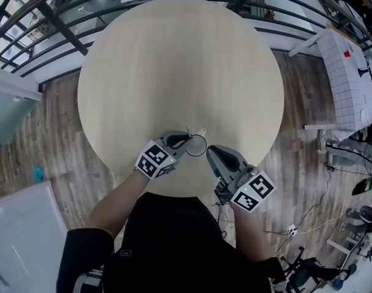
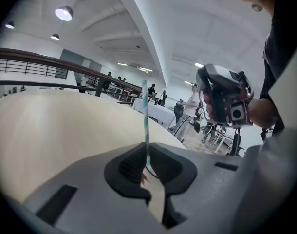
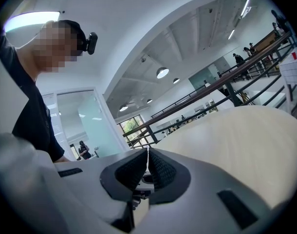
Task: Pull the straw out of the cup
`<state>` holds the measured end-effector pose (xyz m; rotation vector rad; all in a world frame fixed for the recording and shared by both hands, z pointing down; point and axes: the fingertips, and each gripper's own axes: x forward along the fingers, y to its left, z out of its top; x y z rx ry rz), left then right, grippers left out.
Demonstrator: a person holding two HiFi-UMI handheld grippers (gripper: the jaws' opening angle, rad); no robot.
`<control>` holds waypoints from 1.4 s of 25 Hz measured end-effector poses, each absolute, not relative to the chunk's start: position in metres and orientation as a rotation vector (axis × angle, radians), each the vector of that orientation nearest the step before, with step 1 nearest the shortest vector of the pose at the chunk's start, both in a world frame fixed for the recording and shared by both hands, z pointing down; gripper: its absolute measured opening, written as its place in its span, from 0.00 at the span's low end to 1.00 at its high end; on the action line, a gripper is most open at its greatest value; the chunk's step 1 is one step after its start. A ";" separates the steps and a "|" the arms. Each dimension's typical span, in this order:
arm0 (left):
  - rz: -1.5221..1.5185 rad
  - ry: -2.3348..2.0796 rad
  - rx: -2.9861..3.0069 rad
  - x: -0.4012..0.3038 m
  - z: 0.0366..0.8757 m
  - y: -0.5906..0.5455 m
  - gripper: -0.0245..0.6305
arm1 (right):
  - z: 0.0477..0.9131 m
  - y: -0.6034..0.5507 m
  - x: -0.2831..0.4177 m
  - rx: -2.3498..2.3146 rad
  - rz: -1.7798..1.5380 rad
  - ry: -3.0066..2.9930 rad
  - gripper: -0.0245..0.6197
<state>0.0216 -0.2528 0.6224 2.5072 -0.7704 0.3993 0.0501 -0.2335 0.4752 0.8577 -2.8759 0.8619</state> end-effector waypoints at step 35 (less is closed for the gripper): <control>0.156 -1.336 2.442 -0.002 0.449 -0.187 0.08 | 0.405 -0.191 0.126 0.753 0.563 -3.023 0.07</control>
